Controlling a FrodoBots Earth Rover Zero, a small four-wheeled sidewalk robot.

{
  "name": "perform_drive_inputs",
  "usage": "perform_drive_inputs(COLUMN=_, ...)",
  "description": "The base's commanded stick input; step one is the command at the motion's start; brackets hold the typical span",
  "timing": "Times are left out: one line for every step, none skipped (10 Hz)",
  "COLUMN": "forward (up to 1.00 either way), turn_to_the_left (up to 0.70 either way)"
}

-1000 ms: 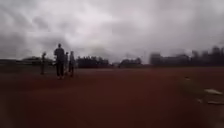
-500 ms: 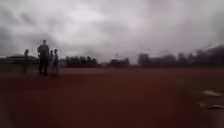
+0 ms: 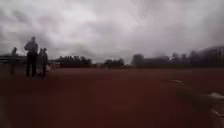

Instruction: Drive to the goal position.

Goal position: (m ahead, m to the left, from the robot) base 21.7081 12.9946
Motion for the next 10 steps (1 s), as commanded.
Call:
perform_drive_inputs(forward=0.85, turn_to_the_left=0.00)
perform_drive_inputs(forward=0.85, turn_to_the_left=0.00)
perform_drive_inputs(forward=0.85, turn_to_the_left=0.00)
perform_drive_inputs(forward=0.85, turn_to_the_left=0.00)
perform_drive_inputs(forward=0.85, turn_to_the_left=0.00)
perform_drive_inputs(forward=0.85, turn_to_the_left=0.00)
perform_drive_inputs(forward=0.85, turn_to_the_left=0.00)
perform_drive_inputs(forward=0.85, turn_to_the_left=0.00)
perform_drive_inputs(forward=0.85, turn_to_the_left=0.00)
perform_drive_inputs(forward=0.85, turn_to_the_left=0.00)
